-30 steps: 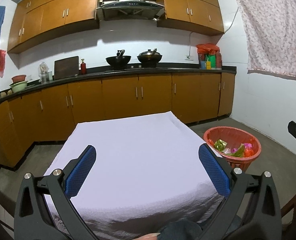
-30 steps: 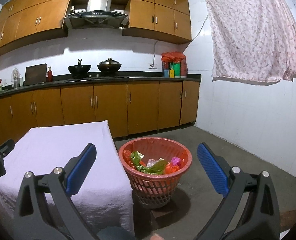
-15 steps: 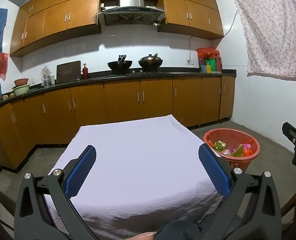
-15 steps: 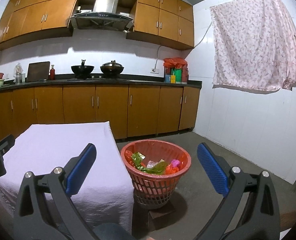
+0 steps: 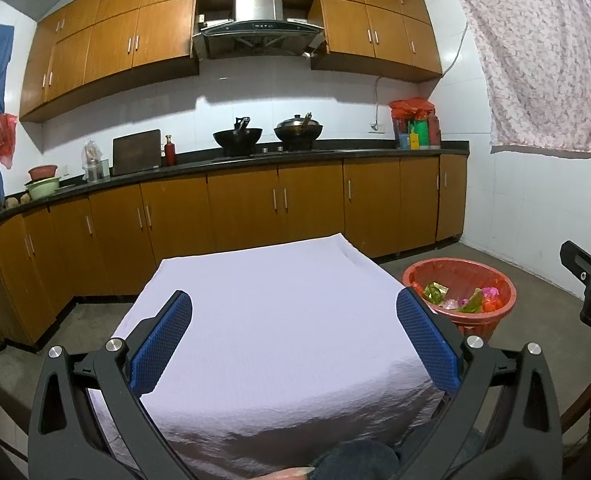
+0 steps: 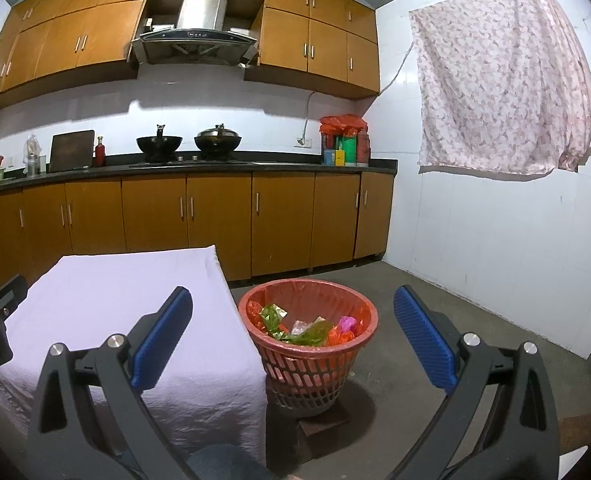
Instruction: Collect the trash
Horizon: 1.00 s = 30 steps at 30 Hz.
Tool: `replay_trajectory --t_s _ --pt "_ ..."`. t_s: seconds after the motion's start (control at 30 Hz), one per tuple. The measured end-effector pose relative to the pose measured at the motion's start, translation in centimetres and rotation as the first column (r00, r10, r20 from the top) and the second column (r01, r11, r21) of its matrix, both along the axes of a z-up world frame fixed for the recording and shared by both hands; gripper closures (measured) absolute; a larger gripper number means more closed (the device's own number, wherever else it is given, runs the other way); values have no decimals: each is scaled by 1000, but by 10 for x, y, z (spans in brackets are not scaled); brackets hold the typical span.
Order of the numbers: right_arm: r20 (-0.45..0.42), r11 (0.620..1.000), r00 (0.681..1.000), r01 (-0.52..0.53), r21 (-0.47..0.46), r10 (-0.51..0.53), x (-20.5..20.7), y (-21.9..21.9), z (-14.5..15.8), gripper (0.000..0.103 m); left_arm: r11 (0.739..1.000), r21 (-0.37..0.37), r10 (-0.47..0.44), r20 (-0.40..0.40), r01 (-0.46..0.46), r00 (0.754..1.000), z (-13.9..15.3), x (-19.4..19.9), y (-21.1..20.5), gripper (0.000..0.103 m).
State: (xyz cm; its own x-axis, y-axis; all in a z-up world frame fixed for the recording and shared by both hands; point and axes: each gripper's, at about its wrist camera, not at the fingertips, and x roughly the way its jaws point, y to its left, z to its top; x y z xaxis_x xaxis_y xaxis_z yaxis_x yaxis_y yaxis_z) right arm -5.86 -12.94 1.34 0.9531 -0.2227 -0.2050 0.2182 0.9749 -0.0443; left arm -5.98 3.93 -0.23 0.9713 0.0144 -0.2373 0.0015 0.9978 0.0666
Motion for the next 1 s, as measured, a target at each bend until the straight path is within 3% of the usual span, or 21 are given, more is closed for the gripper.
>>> replay_trajectory --t_s 1.0 --pt "0 1000 1000 -3 8 3 -1 0 -2 4 1000 -19 8 -4 -8 1000 1 -2 5 2"
